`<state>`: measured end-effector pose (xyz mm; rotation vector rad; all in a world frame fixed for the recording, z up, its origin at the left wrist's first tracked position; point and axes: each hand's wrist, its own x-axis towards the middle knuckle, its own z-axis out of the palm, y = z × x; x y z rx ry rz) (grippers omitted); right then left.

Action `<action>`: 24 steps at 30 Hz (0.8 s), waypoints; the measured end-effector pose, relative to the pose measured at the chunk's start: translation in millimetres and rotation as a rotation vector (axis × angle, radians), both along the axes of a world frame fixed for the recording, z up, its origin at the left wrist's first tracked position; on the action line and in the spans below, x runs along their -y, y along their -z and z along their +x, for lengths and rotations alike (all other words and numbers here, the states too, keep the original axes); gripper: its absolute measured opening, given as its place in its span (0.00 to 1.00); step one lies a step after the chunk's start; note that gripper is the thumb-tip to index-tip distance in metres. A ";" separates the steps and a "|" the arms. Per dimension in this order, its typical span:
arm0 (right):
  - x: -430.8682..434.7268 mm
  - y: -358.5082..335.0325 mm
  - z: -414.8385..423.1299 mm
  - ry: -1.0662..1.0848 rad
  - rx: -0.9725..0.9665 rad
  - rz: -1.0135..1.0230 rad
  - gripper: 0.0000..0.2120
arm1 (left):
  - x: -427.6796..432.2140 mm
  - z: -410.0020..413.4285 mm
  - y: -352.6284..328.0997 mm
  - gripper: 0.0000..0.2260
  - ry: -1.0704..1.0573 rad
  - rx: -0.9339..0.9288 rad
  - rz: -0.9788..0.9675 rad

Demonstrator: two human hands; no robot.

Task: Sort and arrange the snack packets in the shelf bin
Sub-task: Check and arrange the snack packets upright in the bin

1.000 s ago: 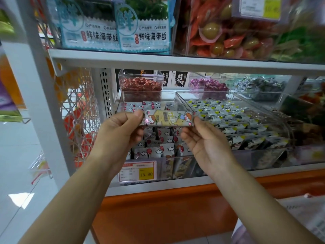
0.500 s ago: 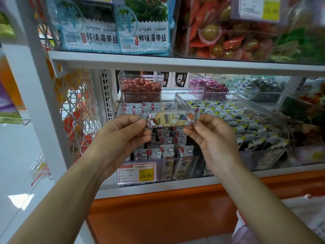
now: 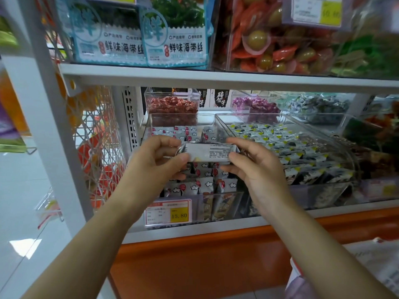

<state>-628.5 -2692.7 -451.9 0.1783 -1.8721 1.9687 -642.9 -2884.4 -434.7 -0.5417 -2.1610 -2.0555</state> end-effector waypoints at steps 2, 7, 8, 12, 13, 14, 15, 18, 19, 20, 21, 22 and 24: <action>0.9 -0.2 0.0 -0.019 0.010 -0.028 0.11 | 1.2 0.3 0.0 0.14 -0.011 -0.023 -0.023; 0.6 -3.1 2.0 0.006 0.025 -0.047 0.06 | 2.5 1.1 -0.2 0.17 0.006 -0.071 -0.115; 0.5 -3.7 2.3 0.002 0.023 -0.057 0.06 | 2.5 1.0 -0.5 0.16 0.010 -0.075 -0.120; -0.5 -5.6 1.7 0.056 0.019 0.015 0.11 | 2.3 0.6 -1.7 0.15 0.036 -0.093 -0.156; -0.8 -5.8 1.6 0.073 0.017 0.040 0.12 | 1.8 0.6 -1.6 0.15 0.044 -0.092 -0.161; -1.4 -5.5 1.5 0.091 0.009 0.065 0.12 | 1.4 1.0 -1.4 0.15 0.051 -0.082 -0.159; -1.9 -5.5 1.8 0.109 0.000 0.085 0.12 | 1.0 1.0 -1.0 0.15 0.056 -0.071 -0.159; -1.9 -4.6 2.6 0.176 -0.043 0.196 0.09 | -0.2 1.5 -1.5 0.12 0.032 -0.061 -0.210; -1.6 -4.4 3.1 0.205 -0.064 0.264 0.09 | -1.0 2.3 -2.2 0.11 0.028 -0.050 -0.215; -0.8 -4.4 3.8 0.224 -0.087 0.328 0.08 | -2.0 2.9 -2.6 0.13 0.022 -0.040 -0.214; 0.6 -4.9 4.9 0.231 -0.112 0.382 0.08 | -2.7 3.1 -2.5 0.13 0.007 -0.040 -0.217; 2.1 -5.3 6.0 0.226 -0.134 0.423 0.07 | -3.5 2.8 -2.7 0.12 -0.013 -0.048 -0.230; 3.7 -5.9 7.4 0.200 -0.152 0.454 0.06 | -3.6 1.6 -4.2 0.09 -0.039 -0.039 -0.252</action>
